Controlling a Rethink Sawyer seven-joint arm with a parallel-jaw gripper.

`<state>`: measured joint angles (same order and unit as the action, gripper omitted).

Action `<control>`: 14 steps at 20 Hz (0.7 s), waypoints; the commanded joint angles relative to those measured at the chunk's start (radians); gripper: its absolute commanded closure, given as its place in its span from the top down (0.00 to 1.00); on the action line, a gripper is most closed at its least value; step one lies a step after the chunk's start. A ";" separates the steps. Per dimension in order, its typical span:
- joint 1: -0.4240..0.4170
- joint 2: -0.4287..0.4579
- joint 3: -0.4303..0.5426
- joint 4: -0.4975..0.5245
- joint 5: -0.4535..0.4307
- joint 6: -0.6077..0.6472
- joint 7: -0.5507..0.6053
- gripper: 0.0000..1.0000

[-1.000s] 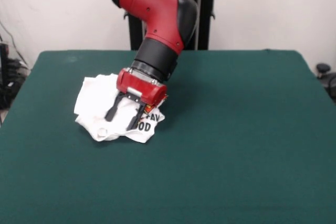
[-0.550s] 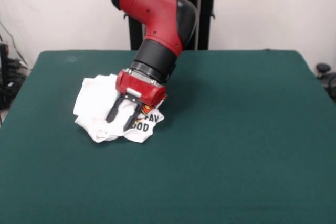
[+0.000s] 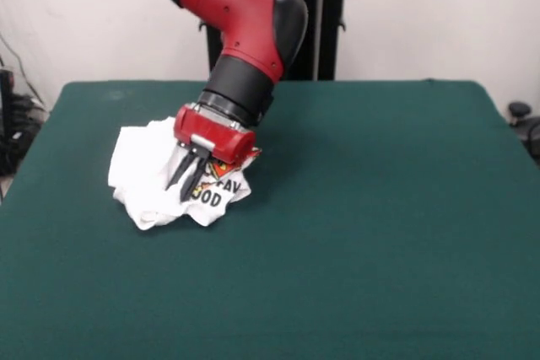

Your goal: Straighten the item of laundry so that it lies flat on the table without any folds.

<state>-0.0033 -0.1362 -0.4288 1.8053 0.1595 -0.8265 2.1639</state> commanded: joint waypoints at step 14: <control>0.029 -0.436 0.082 0.178 -0.109 0.552 0.088 0.00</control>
<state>-0.0237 -0.3972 -0.4262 1.9006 0.0875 -0.5150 2.1639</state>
